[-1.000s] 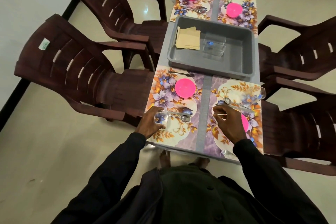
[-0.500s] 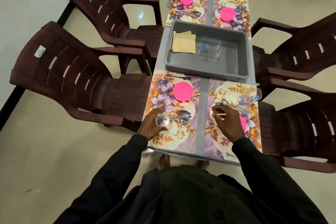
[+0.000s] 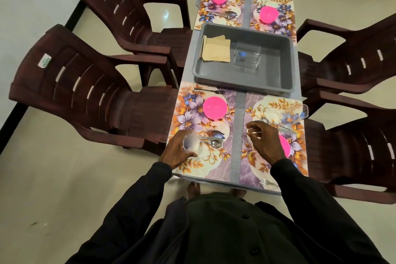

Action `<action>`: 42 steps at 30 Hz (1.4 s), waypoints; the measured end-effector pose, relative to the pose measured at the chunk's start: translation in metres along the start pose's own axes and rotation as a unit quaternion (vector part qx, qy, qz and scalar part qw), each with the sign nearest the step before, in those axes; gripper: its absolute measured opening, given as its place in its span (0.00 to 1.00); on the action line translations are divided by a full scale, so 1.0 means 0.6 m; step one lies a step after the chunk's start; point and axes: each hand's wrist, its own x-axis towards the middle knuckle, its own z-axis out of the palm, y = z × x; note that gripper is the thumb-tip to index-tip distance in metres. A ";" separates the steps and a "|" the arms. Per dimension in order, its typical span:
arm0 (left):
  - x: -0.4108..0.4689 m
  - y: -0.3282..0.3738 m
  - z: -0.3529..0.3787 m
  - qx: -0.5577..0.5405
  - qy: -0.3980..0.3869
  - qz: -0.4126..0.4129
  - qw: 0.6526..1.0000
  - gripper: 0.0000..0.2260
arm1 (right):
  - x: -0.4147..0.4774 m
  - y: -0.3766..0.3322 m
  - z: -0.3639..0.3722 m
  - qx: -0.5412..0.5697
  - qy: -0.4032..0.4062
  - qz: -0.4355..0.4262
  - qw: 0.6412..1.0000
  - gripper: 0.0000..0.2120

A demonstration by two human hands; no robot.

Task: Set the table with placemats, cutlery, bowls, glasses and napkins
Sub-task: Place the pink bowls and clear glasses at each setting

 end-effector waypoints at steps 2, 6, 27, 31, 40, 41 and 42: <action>-0.003 0.003 -0.006 0.008 0.008 0.010 1.000 0.39 | 0.004 0.001 -0.002 0.003 -0.001 -0.004 1.000 0.10; -0.005 0.038 -0.033 0.009 0.037 0.057 0.998 0.34 | 0.018 0.003 -0.016 0.004 -0.004 -0.001 1.000 0.10; 0.356 0.304 -0.042 -0.077 0.098 0.069 0.990 0.06 | 0.443 0.089 -0.204 -0.093 0.024 -0.054 0.994 0.08; 0.442 0.319 -0.027 -0.066 0.102 0.048 0.991 0.06 | 0.558 0.116 -0.187 -0.133 -0.045 -0.089 0.986 0.13; 0.534 0.289 0.006 -0.063 0.117 0.004 0.991 0.08 | 0.729 0.145 -0.050 -0.288 -0.131 -0.178 0.932 0.28; 0.538 0.287 0.008 -0.065 0.122 -0.002 0.990 0.08 | 0.738 0.148 -0.038 -0.320 -0.123 -0.187 0.921 0.28; 0.541 0.285 0.010 -0.067 0.127 -0.007 0.990 0.07 | 0.744 0.150 -0.030 -0.354 -0.114 -0.192 0.908 0.29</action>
